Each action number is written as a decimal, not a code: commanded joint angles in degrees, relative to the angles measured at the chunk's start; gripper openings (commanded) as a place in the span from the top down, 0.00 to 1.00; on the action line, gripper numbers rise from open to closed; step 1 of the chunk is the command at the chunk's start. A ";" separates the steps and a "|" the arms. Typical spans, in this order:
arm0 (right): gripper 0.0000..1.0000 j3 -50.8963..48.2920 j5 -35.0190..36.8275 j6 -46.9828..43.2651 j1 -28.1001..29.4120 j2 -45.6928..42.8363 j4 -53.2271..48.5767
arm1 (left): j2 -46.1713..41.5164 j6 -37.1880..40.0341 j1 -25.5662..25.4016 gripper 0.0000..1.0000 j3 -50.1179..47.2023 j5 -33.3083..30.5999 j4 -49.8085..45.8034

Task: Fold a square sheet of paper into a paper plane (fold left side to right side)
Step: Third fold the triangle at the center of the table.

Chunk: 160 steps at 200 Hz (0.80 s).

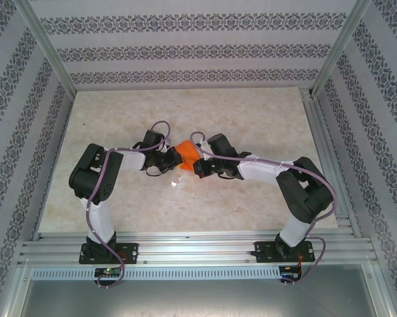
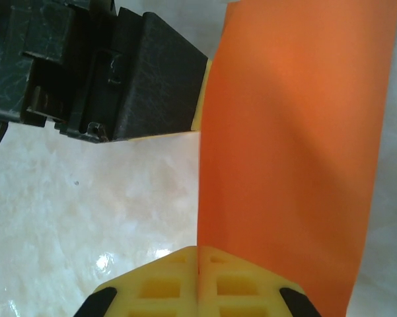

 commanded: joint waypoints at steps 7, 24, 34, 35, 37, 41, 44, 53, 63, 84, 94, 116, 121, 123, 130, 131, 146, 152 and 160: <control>1.00 3.36 -1.92 -2.80 -1.22 2.78 -2.06 | 0.87 3.16 -0.57 1.00 0.70 -2.90 -5.00; 1.00 4.27 -2.87 -3.30 -1.42 3.24 -2.90 | 0.70 3.52 -0.57 1.00 0.85 -3.37 -5.41; 1.00 4.32 -3.05 -3.40 -1.46 3.11 -3.34 | 0.53 3.39 -0.57 1.00 0.91 -2.82 -4.99; 1.00 4.30 -3.10 -3.39 -1.48 3.09 -3.34 | 0.45 3.33 -0.57 1.00 0.96 -2.76 -4.87; 1.00 4.23 -3.19 -3.39 -1.43 3.07 -3.35 | 0.35 3.27 -0.56 1.00 0.97 -2.62 -4.76; 1.00 4.09 -3.24 -3.43 -1.50 2.93 -3.51 | 0.17 3.10 -0.62 1.00 1.01 -2.32 -4.60; 1.00 4.02 -3.24 -3.33 -1.47 2.77 -3.54 | -0.05 3.06 -0.57 1.00 1.00 -2.21 -4.54; 1.00 3.30 -3.08 -3.22 -1.46 2.22 -3.53 | -0.88 3.01 -0.52 0.99 1.26 -1.93 -4.82; 1.00 2.43 -2.68 -3.08 -1.44 1.39 -3.36 | -2.10 3.12 -0.57 0.96 1.48 -1.75 -5.22; 1.00 0.38 -2.45 -2.67 -1.61 -0.14 -2.99 | -5.51 4.64 -0.29 0.89 2.63 -2.33 -8.44; 1.00 -0.40 -2.53 -2.22 -1.65 -0.64 -2.66 | -7.45 5.72 0.03 0.86 3.21 -2.89 -10.48; 1.00 -1.60 -3.41 -1.58 -1.61 -1.21 -1.97 | -11.00 6.93 0.84 0.81 3.15 -4.34 -13.69; 1.00 -1.74 -3.57 -1.46 -1.63 -1.22 -1.84 | -11.62 6.94 1.13 0.81 2.91 -4.54 -13.99; 1.00 -1.82 -3.72 -1.46 -1.58 -1.20 -1.85 | -11.83 6.92 1.24 0.81 2.84 -4.62 -14.05; 1.00 -2.03 -4.13 -1.30 -1.53 -1.22 -1.56 | -12.44 6.93 1.53 0.80 2.63 -4.65 -14.30; 1.00 -2.04 -4.21 -1.29 -1.52 -1.23 -1.58 | -12.54 6.95 1.63 0.80 2.65 -4.65 -14.32; 1.00 -2.16 -5.14 -1.15 -1.05 -1.21 -1.56 | -13.10 6.73 2.09 0.80 2.73 -4.64 -14.37; 1.00 -2.14 -5.39 -1.19 -0.91 -1.16 -1.73 | -12.95 6.88 2.18 0.80 3.34 -4.37 -14.42; 1.00 -2.14 -5.61 -1.28 -0.65 -1.16 -1.84 | -12.37 7.24 2.17 0.80 4.68 -3.90 -14.73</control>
